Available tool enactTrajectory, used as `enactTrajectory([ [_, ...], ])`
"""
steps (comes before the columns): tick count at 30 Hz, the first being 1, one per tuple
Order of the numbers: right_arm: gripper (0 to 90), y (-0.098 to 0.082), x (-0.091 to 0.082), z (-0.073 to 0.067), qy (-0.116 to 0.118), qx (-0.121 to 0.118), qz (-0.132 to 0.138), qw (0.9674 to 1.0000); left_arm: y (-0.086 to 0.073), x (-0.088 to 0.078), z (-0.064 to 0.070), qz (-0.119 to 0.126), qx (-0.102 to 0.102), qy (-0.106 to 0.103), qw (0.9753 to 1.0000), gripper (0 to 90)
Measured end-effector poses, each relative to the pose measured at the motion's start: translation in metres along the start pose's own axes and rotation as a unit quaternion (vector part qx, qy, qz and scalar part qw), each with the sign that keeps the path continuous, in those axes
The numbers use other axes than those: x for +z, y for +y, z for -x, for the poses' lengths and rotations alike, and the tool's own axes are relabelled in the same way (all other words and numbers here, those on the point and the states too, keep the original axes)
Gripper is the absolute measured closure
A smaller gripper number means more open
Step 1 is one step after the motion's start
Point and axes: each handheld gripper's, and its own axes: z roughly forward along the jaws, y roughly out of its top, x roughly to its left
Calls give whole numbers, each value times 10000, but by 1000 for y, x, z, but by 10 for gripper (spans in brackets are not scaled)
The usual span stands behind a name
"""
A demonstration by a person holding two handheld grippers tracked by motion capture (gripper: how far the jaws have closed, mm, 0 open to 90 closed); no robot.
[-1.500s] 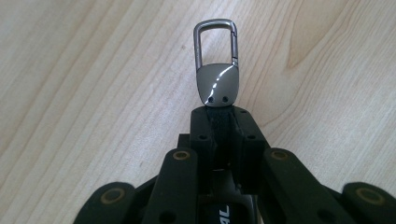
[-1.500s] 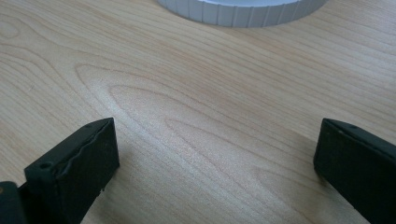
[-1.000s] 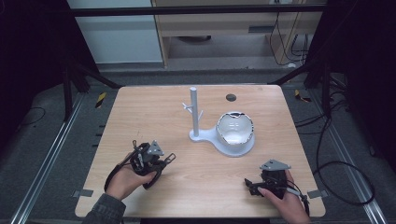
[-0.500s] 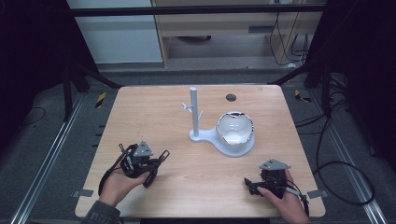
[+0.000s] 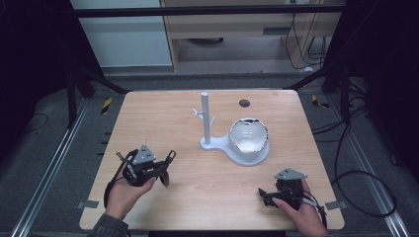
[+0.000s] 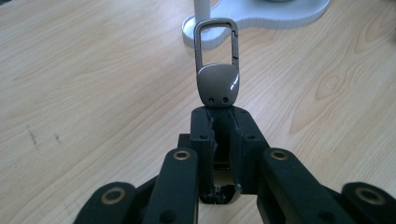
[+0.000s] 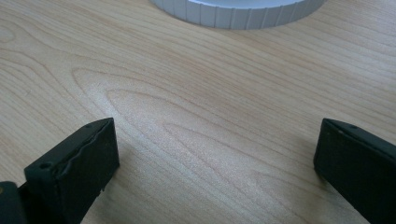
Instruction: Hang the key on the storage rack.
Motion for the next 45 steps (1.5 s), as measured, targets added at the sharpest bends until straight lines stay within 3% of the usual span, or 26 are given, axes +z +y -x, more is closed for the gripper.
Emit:
enactTrajectory([
  [29, 3, 0, 0, 0, -6, -12, 0, 10000, 67, 20, 32, 562, 307, 26, 9979, 803],
  [35, 3, 0, 0, 0, -2, -16, 6, 10000, 75, 22, 33, 619, 234, -80, 9978, 802],
  [39, 3, 0, 0, 0, -7, -13, 0, 10000, 77, 21, 35, 625, 296, -8, 9976, 803],
  [45, 4, 0, 1, 1, -11, -23, 2, 10000, 81, 19, 33, 732, 215, 94, 9970, 802],
])
